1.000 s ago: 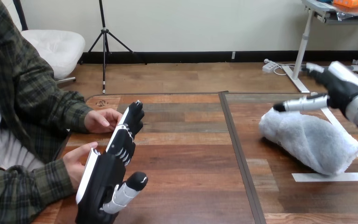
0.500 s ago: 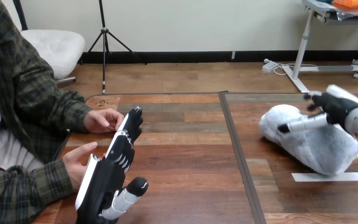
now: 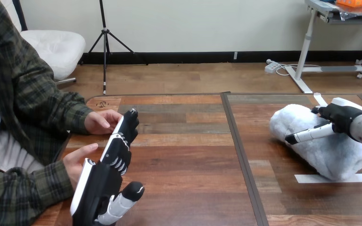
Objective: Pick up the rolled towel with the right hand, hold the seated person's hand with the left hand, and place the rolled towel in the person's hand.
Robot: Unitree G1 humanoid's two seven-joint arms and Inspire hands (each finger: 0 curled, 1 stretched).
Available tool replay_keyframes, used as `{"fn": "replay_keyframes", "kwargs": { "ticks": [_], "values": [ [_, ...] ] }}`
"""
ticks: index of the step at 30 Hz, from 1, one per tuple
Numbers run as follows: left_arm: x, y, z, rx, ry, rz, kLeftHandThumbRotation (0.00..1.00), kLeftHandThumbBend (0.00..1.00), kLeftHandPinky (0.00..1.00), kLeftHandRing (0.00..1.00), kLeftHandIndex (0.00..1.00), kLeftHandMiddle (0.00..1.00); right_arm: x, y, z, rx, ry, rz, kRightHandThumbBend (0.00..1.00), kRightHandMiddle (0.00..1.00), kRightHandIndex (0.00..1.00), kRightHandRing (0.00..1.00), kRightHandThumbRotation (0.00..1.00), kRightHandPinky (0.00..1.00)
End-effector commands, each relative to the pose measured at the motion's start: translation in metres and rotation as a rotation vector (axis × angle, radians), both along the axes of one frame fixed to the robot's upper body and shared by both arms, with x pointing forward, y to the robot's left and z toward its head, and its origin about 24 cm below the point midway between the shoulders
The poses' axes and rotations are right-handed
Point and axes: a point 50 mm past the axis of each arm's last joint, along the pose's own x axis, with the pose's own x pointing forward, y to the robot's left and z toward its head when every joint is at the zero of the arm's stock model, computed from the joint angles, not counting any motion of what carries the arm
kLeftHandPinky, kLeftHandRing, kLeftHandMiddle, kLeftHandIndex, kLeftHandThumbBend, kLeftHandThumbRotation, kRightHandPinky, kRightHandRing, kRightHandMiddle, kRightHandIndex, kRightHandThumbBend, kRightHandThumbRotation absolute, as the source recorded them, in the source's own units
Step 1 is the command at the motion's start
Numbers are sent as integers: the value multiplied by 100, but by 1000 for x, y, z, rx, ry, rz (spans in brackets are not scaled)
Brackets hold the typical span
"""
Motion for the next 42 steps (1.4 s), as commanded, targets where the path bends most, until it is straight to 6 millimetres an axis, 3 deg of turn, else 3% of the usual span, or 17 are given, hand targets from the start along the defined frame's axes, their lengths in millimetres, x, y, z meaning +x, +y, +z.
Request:
{"fn": "replay_keyframes", "kwargs": {
  "ticks": [1,12,33,39,42],
  "values": [
    [11,-2,32,-14,-165,-26,79,100,98,99,95,98,34,36,53,-27,-111,110,89,97,98,94,48,84],
    [2,4,35,-8,-170,-31,76,100,99,99,95,98,30,38,36,-19,-65,96,86,100,99,99,51,92],
    [-25,15,42,6,-154,4,81,100,97,98,93,97,22,40,11,-70,-24,112,83,99,98,99,53,92],
    [-30,17,45,19,-157,9,83,100,96,98,94,98,19,40,5,-102,-37,96,85,95,94,94,51,87],
    [-31,17,46,20,-151,14,84,100,95,98,93,97,17,37,0,-99,-57,66,88,87,90,84,47,74]
  ]
}}
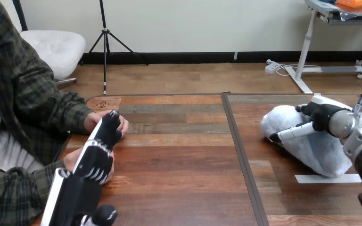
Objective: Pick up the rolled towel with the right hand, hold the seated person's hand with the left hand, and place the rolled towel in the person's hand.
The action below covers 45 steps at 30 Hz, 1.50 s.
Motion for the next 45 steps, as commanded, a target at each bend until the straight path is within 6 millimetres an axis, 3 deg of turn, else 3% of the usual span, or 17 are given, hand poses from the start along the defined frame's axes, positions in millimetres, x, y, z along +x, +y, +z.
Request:
{"fn": "replay_keyframes", "kwargs": {
  "ticks": [1,5,13,24,36,45],
  "values": [
    [5,-1,18,17,-79,-10,85,100,95,98,93,97,4,6,4,-4,-77,-20,90,76,86,69,41,59],
    [3,-1,19,16,-73,-10,85,100,95,98,93,97,3,5,0,20,-115,-62,93,62,80,53,31,44],
    [3,-1,21,19,-81,-21,85,100,96,98,94,98,-1,4,-7,9,-112,-55,98,46,64,37,16,33],
    [3,-5,23,16,-82,-24,84,100,96,98,94,98,-2,9,-12,-19,-101,-8,93,42,51,35,2,30],
    [4,-8,26,6,-74,-27,83,100,97,99,93,97,-2,16,-15,36,-88,20,89,46,47,41,0,35],
    [5,-10,28,0,-73,-22,83,100,95,98,93,97,0,22,-15,122,-84,14,89,40,44,34,0,28]
  ]
}}
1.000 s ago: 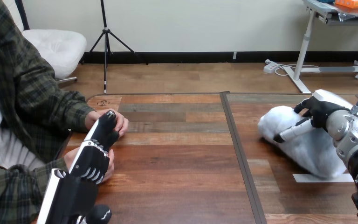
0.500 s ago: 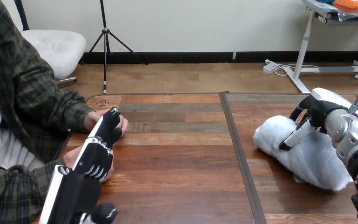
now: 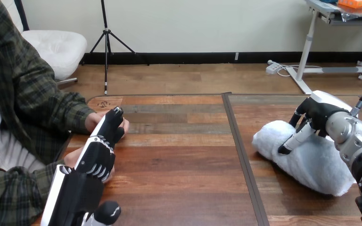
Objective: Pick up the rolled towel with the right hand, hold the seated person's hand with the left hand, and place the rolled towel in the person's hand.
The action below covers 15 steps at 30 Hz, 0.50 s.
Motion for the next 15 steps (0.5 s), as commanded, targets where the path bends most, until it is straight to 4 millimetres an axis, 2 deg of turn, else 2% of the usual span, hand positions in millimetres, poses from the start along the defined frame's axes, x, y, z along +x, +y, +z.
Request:
{"fn": "replay_keyframes", "kwargs": {
  "ticks": [1,15],
  "values": [
    [7,-7,15,-6,-74,-8,83,100,95,98,93,97,1,18,-8,93,22,34,89,38,43,32,0,27],
    [7,-8,16,-12,-73,-5,84,100,95,97,92,97,4,22,-2,253,-19,29,87,32,37,25,0,21]
  ]
}}
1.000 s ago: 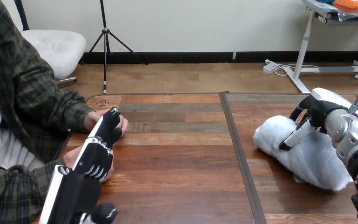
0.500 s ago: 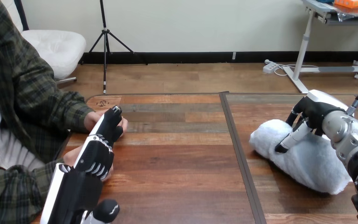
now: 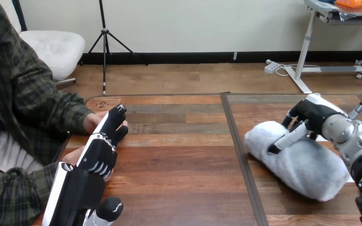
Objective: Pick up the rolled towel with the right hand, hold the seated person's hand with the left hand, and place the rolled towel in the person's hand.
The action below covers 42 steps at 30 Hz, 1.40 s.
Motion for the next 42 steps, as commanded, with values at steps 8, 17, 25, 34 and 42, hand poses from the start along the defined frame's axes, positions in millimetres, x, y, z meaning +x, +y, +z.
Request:
{"fn": "replay_keyframes", "kwargs": {
  "ticks": [8,17,25,34,42],
  "values": [
    [6,-5,13,-10,-72,-10,83,100,95,97,92,97,7,17,8,210,-72,36,88,31,35,24,0,20],
    [6,-6,13,-17,-56,-9,83,100,95,98,93,97,8,16,15,423,-110,3,90,31,35,25,0,21],
    [9,-6,12,-19,-57,-24,83,100,95,98,93,97,9,15,20,584,-141,2,86,32,36,25,0,21],
    [10,-5,12,12,-62,-16,84,100,96,98,93,97,9,12,28,724,-167,5,77,31,35,23,0,18],
    [14,-2,12,70,-112,-13,81,100,96,98,95,98,9,11,36,845,-210,47,73,28,34,19,0,13]
  ]
}}
